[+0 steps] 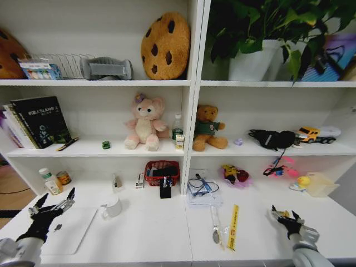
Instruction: Organize the objects on the table.
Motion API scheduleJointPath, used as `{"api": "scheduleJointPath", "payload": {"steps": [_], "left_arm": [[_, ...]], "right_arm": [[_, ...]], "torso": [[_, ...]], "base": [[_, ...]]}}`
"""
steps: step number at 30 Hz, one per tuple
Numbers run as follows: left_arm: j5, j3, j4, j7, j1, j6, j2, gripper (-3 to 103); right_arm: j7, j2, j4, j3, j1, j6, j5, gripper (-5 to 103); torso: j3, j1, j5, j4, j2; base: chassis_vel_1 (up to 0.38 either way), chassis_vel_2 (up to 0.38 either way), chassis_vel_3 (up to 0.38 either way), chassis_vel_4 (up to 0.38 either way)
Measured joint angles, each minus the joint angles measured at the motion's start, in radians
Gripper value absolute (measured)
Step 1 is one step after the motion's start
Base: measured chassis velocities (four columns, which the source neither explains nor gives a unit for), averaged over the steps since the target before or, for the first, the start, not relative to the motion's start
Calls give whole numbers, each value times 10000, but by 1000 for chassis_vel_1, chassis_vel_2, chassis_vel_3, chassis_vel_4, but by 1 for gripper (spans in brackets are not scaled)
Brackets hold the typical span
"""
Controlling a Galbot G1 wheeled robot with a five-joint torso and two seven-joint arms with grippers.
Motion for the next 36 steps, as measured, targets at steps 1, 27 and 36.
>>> {"api": "scheduleJointPath", "payload": {"steps": [1,27,36], "left_arm": [[0,0,0,0,0,0,0,100],[0,0,0,0,0,0,0,100],[0,-1,0,0,0,0,0,100]], "right_arm": [[2,3,-38,-18,19,21,-47,65],[-166,-23,551,-47,407,302,-709,0],[-621,-480,527,-998,2400,-151,-1025,0]], "torso": [[0,0,-2,1,0],[0,0,-2,-1,1],[0,1,-1,3,0]], "base": [[0,0,0,0],[0,0,0,0],[0,0,0,0]]}}
